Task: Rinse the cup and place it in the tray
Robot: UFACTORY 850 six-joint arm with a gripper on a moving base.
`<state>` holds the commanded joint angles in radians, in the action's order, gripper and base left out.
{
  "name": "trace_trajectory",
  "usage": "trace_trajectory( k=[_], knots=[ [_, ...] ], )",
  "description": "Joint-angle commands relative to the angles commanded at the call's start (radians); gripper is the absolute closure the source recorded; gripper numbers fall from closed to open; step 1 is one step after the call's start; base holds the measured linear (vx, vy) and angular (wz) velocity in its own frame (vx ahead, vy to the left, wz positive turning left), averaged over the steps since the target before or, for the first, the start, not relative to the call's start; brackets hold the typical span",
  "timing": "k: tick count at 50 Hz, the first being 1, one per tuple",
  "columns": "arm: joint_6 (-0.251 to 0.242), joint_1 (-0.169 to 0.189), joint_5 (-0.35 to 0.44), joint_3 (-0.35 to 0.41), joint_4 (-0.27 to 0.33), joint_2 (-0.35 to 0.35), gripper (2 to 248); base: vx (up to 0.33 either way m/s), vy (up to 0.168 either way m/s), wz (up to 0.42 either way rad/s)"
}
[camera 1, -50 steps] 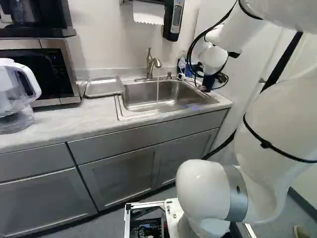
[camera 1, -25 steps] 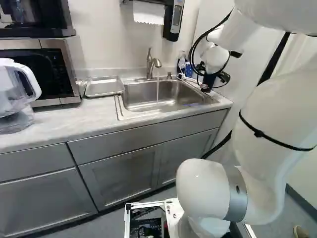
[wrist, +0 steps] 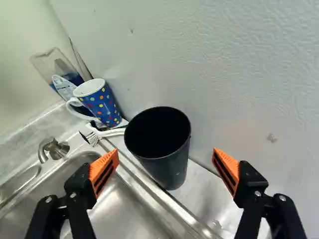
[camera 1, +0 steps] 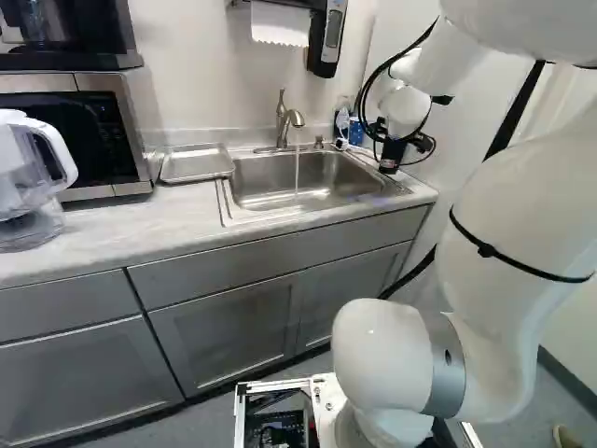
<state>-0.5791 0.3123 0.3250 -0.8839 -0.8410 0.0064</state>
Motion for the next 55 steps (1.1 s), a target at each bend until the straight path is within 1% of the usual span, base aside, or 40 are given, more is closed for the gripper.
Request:
trace_trajectory(
  k=[15,37,44,55],
  knots=[
    [0.000,0.000,0.000,0.001,0.000,-0.003,3,0.000,0.000,0.000],
    [0.000,0.000,0.002,0.011,0.000,-0.039,3,0.000,0.000,0.000],
    [0.000,0.000,0.007,0.014,0.000,-0.052,3,0.000,0.000,0.000],
    [0.000,0.000,0.024,0.014,0.000,-0.052,3,0.000,0.000,0.000]
  ],
)
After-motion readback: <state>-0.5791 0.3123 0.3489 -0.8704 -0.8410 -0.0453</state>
